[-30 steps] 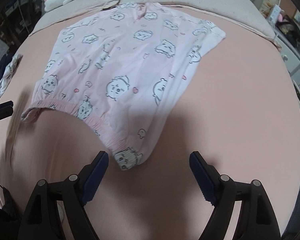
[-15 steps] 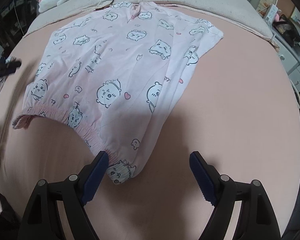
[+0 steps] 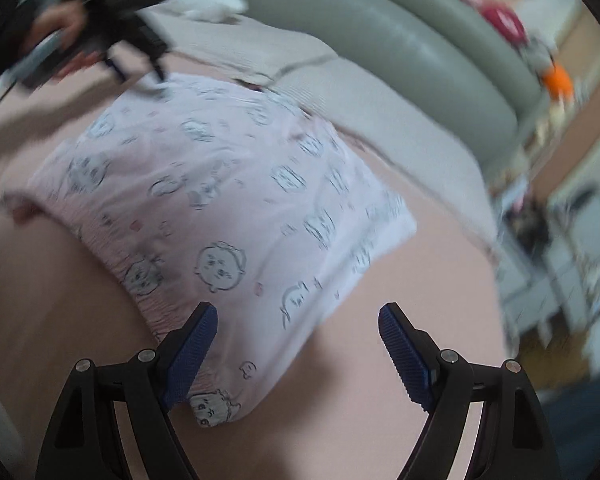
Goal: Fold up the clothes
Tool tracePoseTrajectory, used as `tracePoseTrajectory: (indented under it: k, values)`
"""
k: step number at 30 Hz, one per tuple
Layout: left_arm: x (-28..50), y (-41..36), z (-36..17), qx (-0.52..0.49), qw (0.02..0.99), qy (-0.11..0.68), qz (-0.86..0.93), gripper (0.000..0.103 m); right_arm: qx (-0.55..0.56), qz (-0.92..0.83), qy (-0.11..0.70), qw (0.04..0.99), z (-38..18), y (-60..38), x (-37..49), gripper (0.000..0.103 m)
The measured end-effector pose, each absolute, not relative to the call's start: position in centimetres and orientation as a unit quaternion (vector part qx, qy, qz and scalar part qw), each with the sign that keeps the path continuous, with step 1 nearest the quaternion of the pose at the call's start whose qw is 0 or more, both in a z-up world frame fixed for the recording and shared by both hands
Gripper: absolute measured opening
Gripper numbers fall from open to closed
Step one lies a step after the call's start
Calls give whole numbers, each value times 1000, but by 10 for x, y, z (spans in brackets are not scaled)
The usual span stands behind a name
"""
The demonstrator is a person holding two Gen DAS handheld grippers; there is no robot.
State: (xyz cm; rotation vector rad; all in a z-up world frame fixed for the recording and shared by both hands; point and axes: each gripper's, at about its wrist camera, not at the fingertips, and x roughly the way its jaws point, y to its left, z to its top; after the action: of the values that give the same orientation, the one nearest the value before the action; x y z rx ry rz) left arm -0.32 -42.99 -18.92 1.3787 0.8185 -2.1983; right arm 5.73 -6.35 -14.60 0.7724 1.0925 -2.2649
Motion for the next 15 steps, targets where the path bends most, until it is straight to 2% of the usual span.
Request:
tracePoseTrajectory:
  k: [6, 13, 15]
  values:
    - [-22, -427, -196, 507, 231, 267, -786, 82, 219, -794, 456, 336, -171, -108, 106, 82]
    - [-28, -427, -193, 507, 215, 262, -793, 82, 186, -767, 446, 422, -172, -154, 133, 82]
    - [-29, -428, -194, 506, 211, 256, -796, 82, 185, -761, 454, 425, -178, -163, 136, 77]
